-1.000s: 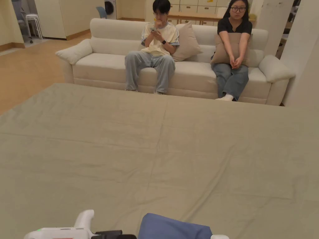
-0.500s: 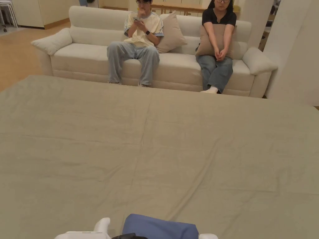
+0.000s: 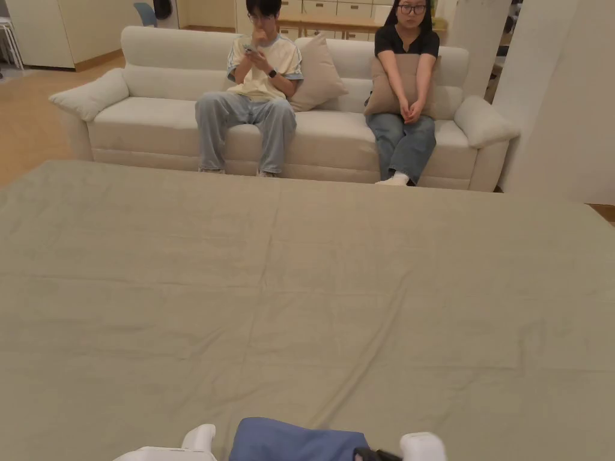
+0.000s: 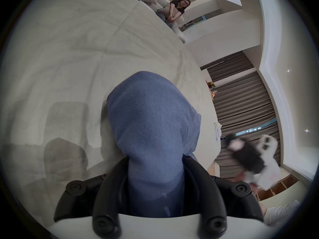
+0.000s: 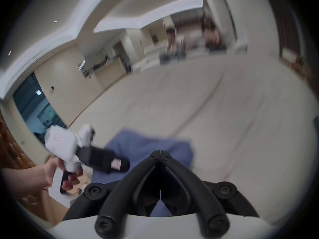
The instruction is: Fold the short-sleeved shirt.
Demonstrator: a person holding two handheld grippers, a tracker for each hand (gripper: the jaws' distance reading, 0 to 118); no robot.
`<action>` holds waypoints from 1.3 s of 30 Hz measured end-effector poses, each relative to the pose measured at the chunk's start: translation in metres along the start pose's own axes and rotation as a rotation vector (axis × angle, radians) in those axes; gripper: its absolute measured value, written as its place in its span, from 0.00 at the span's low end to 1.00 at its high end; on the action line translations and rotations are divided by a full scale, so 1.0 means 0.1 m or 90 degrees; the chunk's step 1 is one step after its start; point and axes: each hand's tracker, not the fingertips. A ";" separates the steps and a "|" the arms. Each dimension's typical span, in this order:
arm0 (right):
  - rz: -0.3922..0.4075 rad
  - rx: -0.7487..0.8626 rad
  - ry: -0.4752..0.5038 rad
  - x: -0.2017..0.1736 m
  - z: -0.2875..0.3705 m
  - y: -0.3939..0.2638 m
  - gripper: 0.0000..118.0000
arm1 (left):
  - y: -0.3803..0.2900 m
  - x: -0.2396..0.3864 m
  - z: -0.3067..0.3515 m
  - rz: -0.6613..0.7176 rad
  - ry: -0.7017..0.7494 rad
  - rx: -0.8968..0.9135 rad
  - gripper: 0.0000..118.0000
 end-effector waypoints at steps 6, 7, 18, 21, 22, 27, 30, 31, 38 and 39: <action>0.093 0.284 -0.270 -0.14 1.71 0.36 0.00 | -0.04 0.08 0.24 -0.027 0.043 0.023 0.28; 0.092 0.306 -0.298 -0.11 1.95 0.35 0.00 | -0.06 0.10 0.31 -0.032 0.059 0.030 0.28; 0.060 0.293 -0.437 0.20 2.93 0.19 0.00 | 0.40 -0.53 1.73 -0.100 0.309 0.038 0.27; 0.053 0.284 -0.443 0.16 2.86 0.21 0.00 | 0.58 -0.81 2.27 -0.067 0.404 0.062 0.27; 0.052 0.277 -0.443 0.14 2.82 0.22 0.00 | 0.65 -0.91 2.43 -0.061 0.435 0.058 0.27; 0.055 0.262 -0.444 -0.03 2.61 0.33 0.00 | 1.02 -1.27 3.01 -0.060 0.603 0.081 0.27; 0.058 0.261 -0.434 -0.13 2.49 0.38 0.00 | 1.02 -1.42 3.03 -0.058 0.628 0.079 0.27; 0.058 0.258 -0.433 -0.17 2.45 0.40 0.00 | 1.02 -1.44 3.00 -0.043 0.605 0.081 0.27; 0.070 0.259 -0.417 -0.31 2.43 0.53 0.00 | 0.78 -1.39 3.04 -0.091 0.640 0.124 0.95; 0.074 0.265 -0.413 -0.31 2.45 0.55 0.00 | 0.77 -1.37 3.18 -0.076 0.653 0.163 0.96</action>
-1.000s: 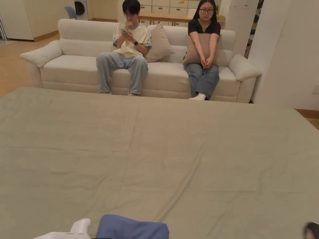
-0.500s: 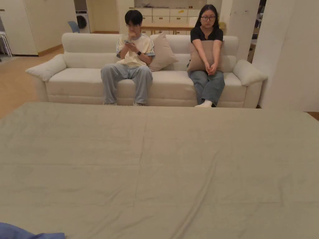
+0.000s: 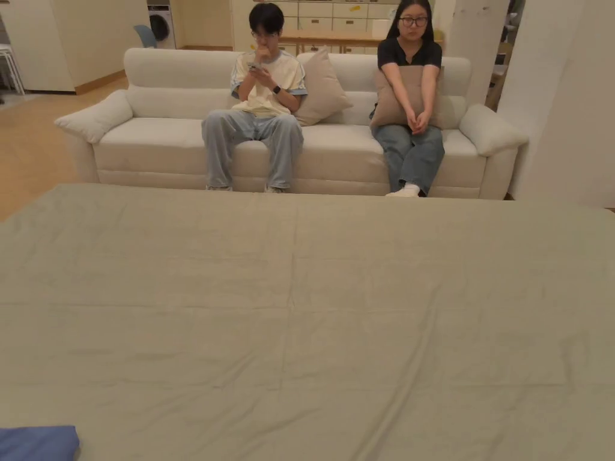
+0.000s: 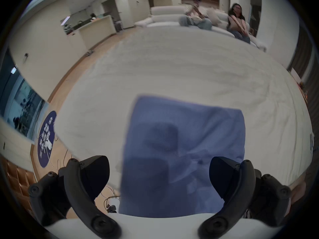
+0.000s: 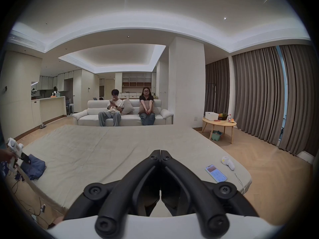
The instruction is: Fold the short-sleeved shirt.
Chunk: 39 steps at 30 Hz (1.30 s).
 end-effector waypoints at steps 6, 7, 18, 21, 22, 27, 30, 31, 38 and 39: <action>-0.036 0.029 0.041 0.13 0.06 0.07 0.00 | -0.05 0.07 1.32 0.096 -0.045 0.223 0.96; -0.042 0.030 0.051 0.15 0.06 0.07 0.00 | -0.10 0.23 1.60 0.074 -0.050 0.262 0.96; 0.000 0.039 0.077 0.43 0.15 0.03 0.00 | -1.23 2.49 3.46 0.031 -0.197 0.634 0.00; 0.013 0.039 0.068 0.50 0.18 0.02 0.00 | -1.55 3.00 3.63 -0.010 -0.240 0.642 0.00; 0.016 0.041 0.067 0.52 0.21 0.00 0.00 | -1.60 3.14 3.66 0.007 -0.231 0.641 0.00; 0.010 0.052 0.046 0.55 0.27 0.02 0.00 | -1.79 3.60 3.77 -0.086 -0.229 0.663 0.00; -0.005 0.058 0.061 0.58 0.26 0.09 0.00 | -1.78 3.63 3.81 -0.080 -0.263 0.647 0.00; 0.001 0.065 0.059 0.57 0.26 0.10 0.00 | -1.78 3.62 3.81 -0.081 -0.260 0.651 0.00; -0.001 0.075 0.059 0.56 0.31 0.13 0.00 | -1.75 3.61 3.85 -0.087 -0.216 0.662 0.00; 0.003 0.078 0.058 0.55 0.31 0.13 0.00 | -1.74 3.60 3.85 -0.088 -0.215 0.662 0.00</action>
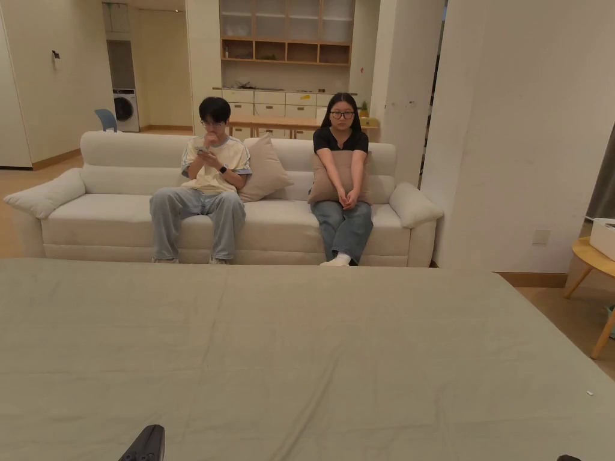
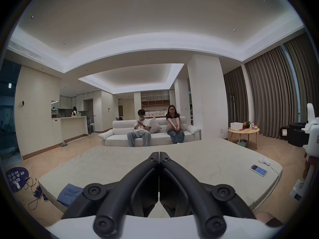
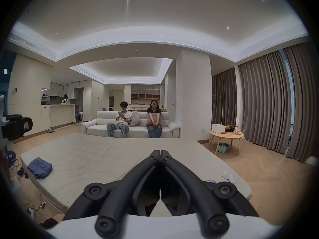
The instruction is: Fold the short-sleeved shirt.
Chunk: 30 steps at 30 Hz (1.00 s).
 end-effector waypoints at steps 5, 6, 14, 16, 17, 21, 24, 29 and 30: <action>0.003 0.005 0.000 -0.03 0.02 0.02 0.00 | 0.01 -0.04 -0.03 0.002 0.000 0.000 0.00; 0.005 0.007 -0.001 -0.04 0.03 0.03 0.00 | 0.01 -0.04 -0.03 0.000 0.004 0.000 0.00; 0.013 0.011 -0.001 -0.06 0.02 0.04 0.00 | 0.05 -0.11 -0.06 -0.030 0.030 0.013 0.00; 0.017 0.012 0.001 -0.05 -0.01 0.04 0.00 | 0.06 -0.15 -0.08 -0.031 0.032 0.013 0.00; 0.022 0.015 0.000 -0.05 -0.03 0.05 0.00 | 0.05 -0.17 -0.09 -0.031 0.033 0.013 0.00; 0.024 0.020 -0.005 -0.05 -0.08 0.06 0.00 | 0.04 -0.25 -0.14 -0.041 0.046 0.012 0.00; 0.019 0.021 -0.003 -0.06 -0.12 0.08 0.00 | 0.04 -0.29 -0.17 -0.043 0.054 0.006 0.00; 0.020 0.029 -0.018 -0.12 -0.18 0.10 0.96 | 0.05 -0.35 -0.24 -0.022 0.043 -0.013 0.90; -0.002 -0.024 -0.028 -0.11 -0.23 0.04 0.96 | 0.05 -0.36 -0.28 -0.007 0.031 -0.042 0.98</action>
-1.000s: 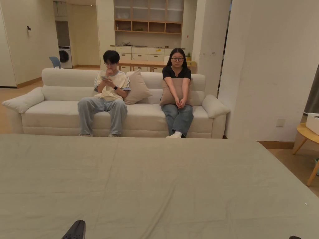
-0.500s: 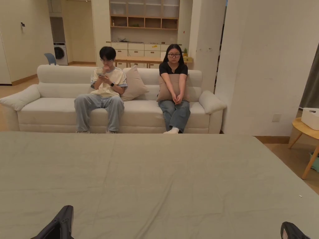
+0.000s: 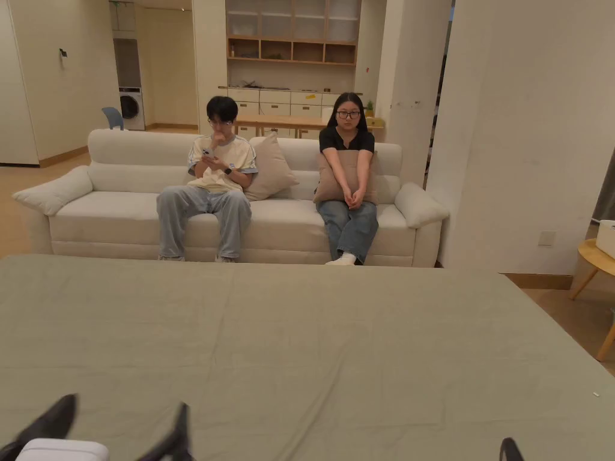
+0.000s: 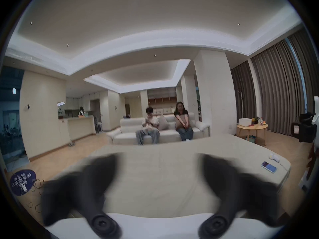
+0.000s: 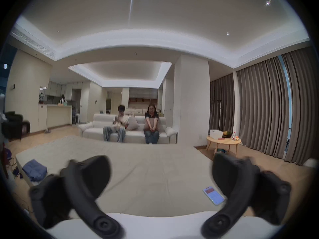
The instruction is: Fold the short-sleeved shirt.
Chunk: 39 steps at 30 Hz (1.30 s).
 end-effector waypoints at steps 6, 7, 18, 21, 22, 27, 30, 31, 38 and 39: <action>0.038 0.086 0.023 -0.01 0.16 0.11 1.00 | -0.01 -0.02 -0.02 0.053 -0.041 0.006 1.00; 0.042 0.087 0.027 0.00 0.19 0.11 1.00 | -0.02 0.00 0.00 0.048 -0.040 0.003 1.00; 0.024 0.064 0.043 -0.08 0.10 0.06 1.00 | 0.18 0.12 0.20 0.037 -0.044 0.013 1.00; 0.026 0.059 0.043 -0.09 0.09 0.05 1.00 | 0.23 0.21 0.26 -0.015 0.033 0.029 0.99; 0.025 0.057 0.044 -0.09 0.09 0.05 1.00 | 0.24 0.23 0.27 -0.020 0.039 0.028 1.00; 0.021 0.051 0.048 -0.10 0.08 0.04 1.00 | 0.30 0.29 0.26 -0.028 0.082 -0.014 1.00; 0.019 0.050 0.050 -0.11 0.09 0.05 1.00 | 0.27 0.28 0.25 -0.024 0.087 -0.014 0.99; 0.018 0.049 0.050 -0.11 0.08 0.05 1.00 | 0.27 0.27 0.23 -0.023 0.090 -0.013 0.99; 0.015 0.041 0.051 -0.12 0.07 0.05 1.00 | 0.27 0.25 0.25 -0.012 0.117 0.031 0.99; 0.014 0.040 0.051 -0.12 0.07 0.05 1.00 | 0.29 0.21 0.20 0.000 0.116 0.028 0.99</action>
